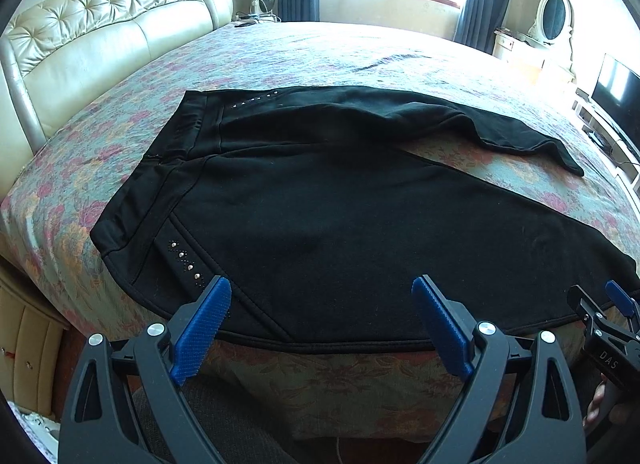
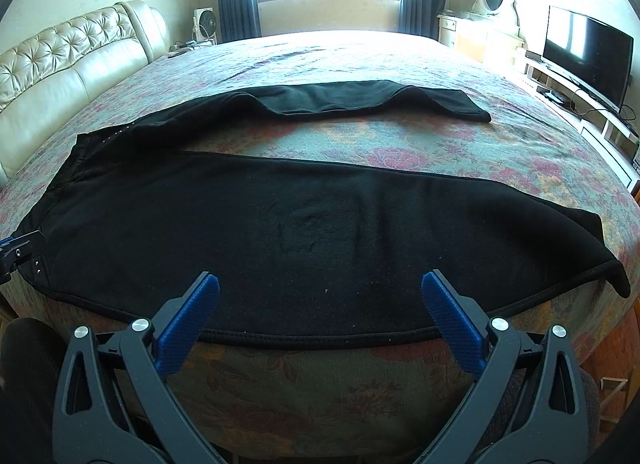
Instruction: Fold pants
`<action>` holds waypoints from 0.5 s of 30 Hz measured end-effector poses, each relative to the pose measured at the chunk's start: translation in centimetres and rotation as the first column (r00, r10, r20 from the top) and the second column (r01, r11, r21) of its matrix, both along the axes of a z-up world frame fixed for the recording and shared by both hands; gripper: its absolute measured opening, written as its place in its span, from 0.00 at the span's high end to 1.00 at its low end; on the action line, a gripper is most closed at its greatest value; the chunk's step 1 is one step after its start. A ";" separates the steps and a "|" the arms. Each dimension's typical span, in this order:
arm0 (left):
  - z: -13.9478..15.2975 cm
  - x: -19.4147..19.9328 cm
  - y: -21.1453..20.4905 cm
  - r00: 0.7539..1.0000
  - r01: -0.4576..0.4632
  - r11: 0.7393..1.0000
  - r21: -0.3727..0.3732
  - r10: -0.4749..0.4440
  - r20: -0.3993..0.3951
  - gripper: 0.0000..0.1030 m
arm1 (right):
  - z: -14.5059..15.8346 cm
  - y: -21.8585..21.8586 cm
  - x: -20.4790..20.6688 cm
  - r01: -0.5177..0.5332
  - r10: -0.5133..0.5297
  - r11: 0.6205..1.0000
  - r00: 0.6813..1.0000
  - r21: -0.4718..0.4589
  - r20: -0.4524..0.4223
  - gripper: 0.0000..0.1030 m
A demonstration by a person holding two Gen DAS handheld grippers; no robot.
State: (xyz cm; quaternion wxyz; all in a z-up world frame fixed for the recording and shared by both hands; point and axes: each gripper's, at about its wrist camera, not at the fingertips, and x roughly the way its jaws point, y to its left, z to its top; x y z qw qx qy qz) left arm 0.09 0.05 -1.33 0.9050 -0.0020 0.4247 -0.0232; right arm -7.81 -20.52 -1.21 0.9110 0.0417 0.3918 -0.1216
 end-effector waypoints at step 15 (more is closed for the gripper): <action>0.0 -0.2 -0.2 1.000 0.013 1.000 0.001 -0.013 0.003 0.11 | 0.0 0.0 0.0 0.000 0.000 1.000 1.000 0.001 -0.003 0.02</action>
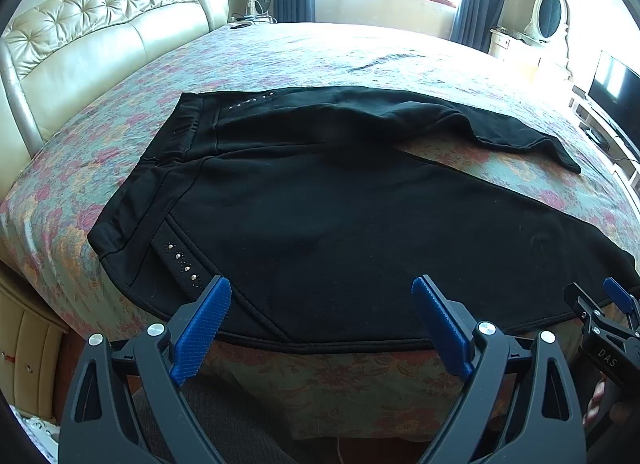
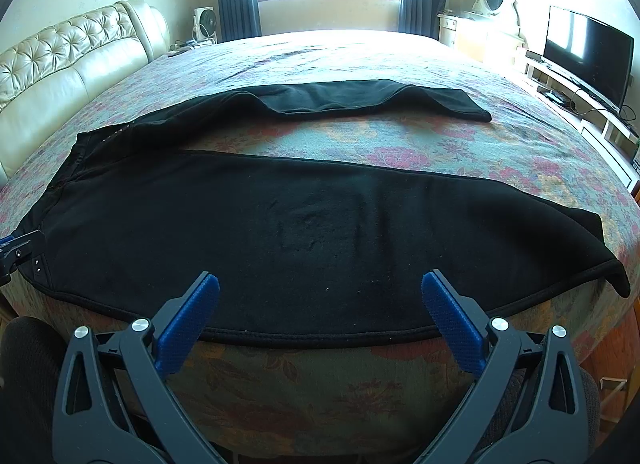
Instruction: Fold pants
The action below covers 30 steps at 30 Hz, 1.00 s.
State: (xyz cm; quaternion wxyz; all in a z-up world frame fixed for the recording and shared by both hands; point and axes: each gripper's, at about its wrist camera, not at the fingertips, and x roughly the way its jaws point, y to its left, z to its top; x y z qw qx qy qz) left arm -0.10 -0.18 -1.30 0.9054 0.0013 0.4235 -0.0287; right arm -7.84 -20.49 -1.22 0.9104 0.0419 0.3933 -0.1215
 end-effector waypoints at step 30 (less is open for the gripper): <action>3.2 8.2 12.1 1.000 -0.010 0.973 -0.232 0.007 -0.015 0.11 | -0.7 0.6 2.1 -0.039 0.039 0.999 0.999 0.011 -0.026 0.02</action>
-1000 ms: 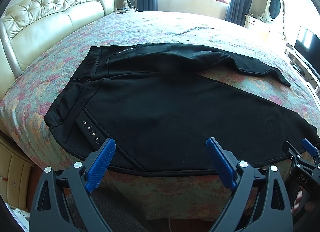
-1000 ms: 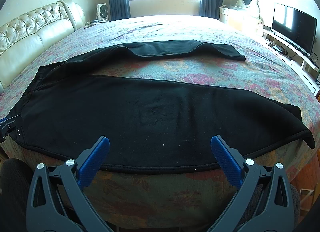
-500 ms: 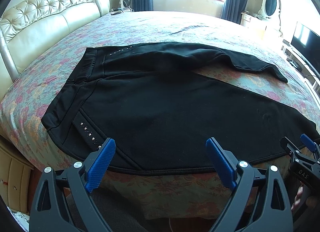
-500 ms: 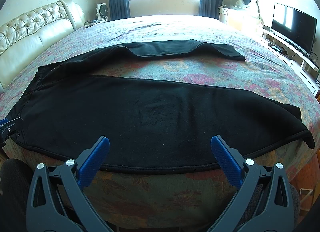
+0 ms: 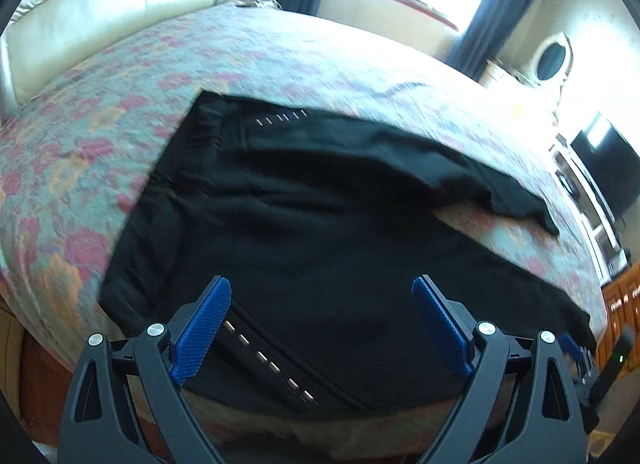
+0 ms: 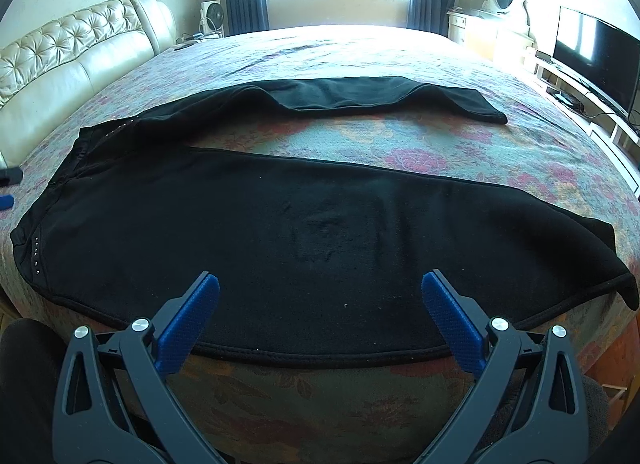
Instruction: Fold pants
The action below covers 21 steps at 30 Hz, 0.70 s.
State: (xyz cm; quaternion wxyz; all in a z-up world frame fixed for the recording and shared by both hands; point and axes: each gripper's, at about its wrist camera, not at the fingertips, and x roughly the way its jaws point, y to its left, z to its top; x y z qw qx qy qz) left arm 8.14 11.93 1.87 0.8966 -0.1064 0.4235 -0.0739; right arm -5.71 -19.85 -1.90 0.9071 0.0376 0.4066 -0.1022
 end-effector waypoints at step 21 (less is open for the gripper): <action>-8.3 26.1 13.3 0.987 -0.013 0.991 -0.130 -0.008 -0.158 0.16 | -3.7 3.1 4.3 -0.126 0.129 0.991 0.989 0.046 -0.067 0.02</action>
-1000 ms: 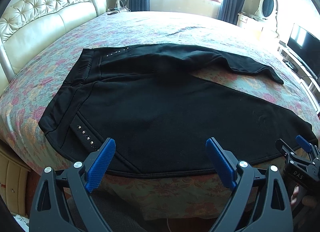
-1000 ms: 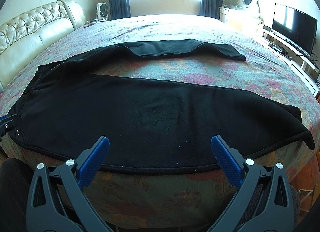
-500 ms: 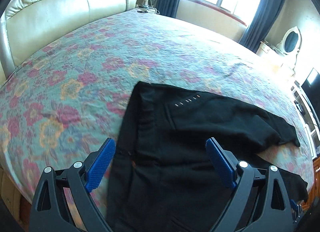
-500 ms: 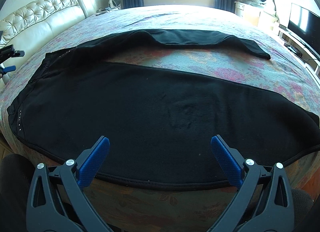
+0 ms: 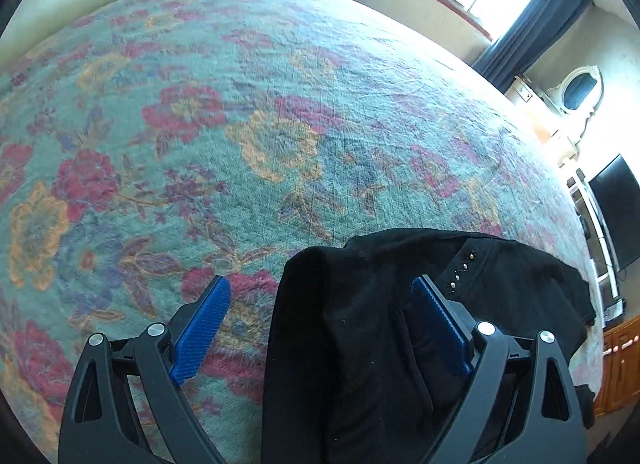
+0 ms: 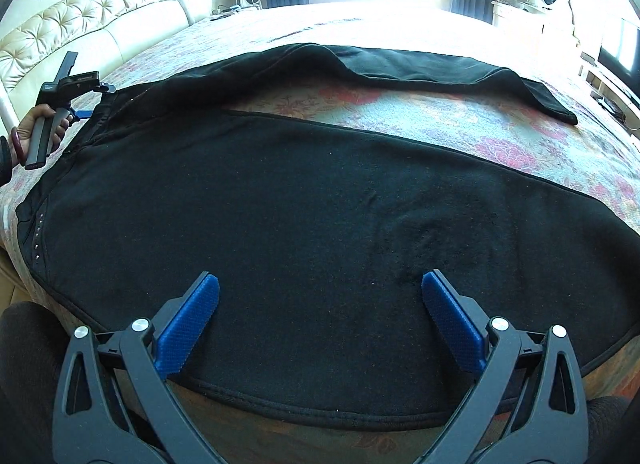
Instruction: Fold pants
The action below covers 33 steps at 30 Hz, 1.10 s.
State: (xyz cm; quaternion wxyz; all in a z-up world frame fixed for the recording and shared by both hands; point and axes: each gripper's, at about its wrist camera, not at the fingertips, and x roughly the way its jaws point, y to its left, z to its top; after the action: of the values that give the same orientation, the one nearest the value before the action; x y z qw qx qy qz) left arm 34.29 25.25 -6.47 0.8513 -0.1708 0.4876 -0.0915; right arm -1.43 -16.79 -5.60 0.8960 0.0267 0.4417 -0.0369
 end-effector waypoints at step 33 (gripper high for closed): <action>5.6 -6.6 -2.6 0.972 0.138 0.975 -0.176 -0.099 0.215 0.93 | 5.5 -6.9 34.1 -0.584 0.562 0.805 0.807 -0.104 -0.182 0.18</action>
State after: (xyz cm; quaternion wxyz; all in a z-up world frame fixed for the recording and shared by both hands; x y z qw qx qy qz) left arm 27.69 22.66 -0.91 0.8699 -0.2112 0.3956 -0.2055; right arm 32.65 -23.66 -0.09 0.8307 -0.1802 0.4875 0.1997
